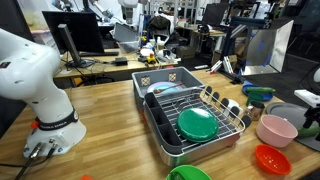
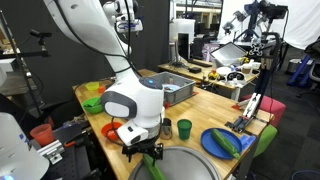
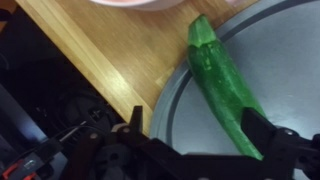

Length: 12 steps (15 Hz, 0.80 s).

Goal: Take the zucchini from the grey plate and put it on the blue plate

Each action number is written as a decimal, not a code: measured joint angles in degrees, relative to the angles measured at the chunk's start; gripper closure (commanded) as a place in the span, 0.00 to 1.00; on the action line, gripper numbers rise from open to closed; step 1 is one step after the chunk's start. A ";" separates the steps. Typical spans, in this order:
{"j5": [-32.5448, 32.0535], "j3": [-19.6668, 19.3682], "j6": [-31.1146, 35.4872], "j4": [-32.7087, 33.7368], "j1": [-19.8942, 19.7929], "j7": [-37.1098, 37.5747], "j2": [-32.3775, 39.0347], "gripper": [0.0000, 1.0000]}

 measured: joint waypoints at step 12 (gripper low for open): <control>-0.22 -0.93 17.43 -0.30 2.66 -0.32 4.20 0.00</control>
